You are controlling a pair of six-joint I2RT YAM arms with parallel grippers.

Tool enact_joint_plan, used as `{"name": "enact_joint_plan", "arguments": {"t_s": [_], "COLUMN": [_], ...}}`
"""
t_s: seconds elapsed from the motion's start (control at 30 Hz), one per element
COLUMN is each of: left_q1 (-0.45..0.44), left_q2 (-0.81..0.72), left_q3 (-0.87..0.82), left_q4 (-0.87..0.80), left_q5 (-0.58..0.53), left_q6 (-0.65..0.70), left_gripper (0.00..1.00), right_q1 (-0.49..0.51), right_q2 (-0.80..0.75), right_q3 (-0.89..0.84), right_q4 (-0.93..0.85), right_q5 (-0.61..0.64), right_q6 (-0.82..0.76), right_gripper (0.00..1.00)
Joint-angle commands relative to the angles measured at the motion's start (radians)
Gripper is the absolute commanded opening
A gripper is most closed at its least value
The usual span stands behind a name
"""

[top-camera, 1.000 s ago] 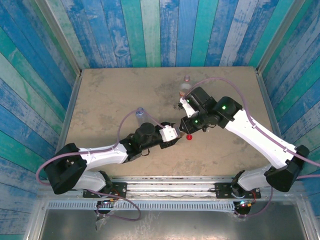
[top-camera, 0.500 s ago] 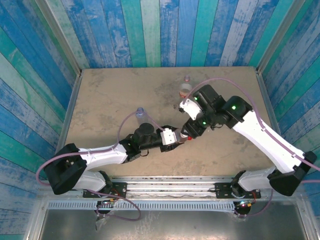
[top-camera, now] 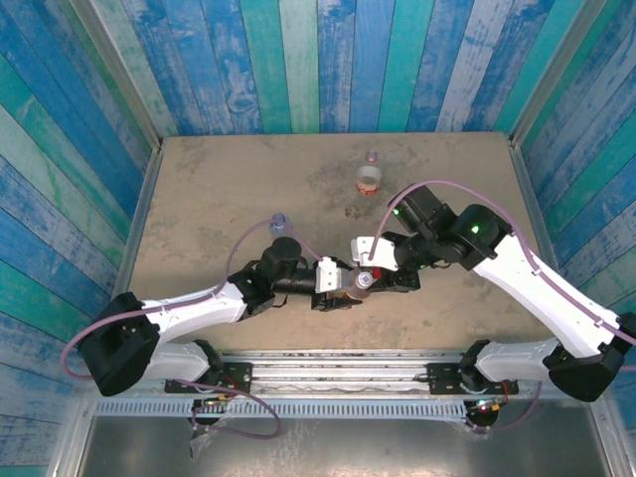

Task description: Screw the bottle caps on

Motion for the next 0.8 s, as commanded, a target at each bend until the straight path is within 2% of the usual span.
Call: {"name": "enact_joint_plan", "arguments": {"t_s": [0.0, 0.3, 0.4, 0.53, 0.6, 0.7, 0.77], "left_q1": [0.003, 0.003, 0.003, 0.001, -0.007, -0.034, -0.051], "left_q2": [-0.040, -0.040, -0.043, -0.039, -0.029, -0.009, 0.017], "left_q3": [0.028, 0.026, 0.018, -0.001, -0.014, -0.016, -0.005], "left_q4": [-0.036, -0.029, 0.013, 0.113, 0.180, 0.238, 0.239], "left_q5": [0.053, 0.030, -0.079, -0.318, -0.430, -0.556, -0.599], "left_q6": [0.002, -0.008, -0.032, -0.068, -0.077, -0.044, -0.010], "left_gripper": [0.53, 0.53, 0.53, 0.52, 0.52, 0.52, 0.52], "right_q1": [0.010, 0.016, 0.017, 0.016, 0.016, 0.010, 0.008], "right_q2": [0.023, 0.037, 0.039, 0.057, 0.086, 0.135, 0.160], "right_q3": [-0.006, -0.009, -0.009, -0.017, -0.003, 0.023, 0.024], "right_q4": [-0.020, -0.014, 0.009, 0.112, 0.123, 0.078, 0.060], "right_q5": [-0.025, -0.021, 0.004, 0.121, 0.233, 0.314, 0.303], "right_q6": [-0.072, -0.042, 0.064, 0.443, 0.720, 1.013, 1.153], "right_gripper": [0.49, 0.24, 0.18, 0.11, 0.10, 0.08, 0.10]}}
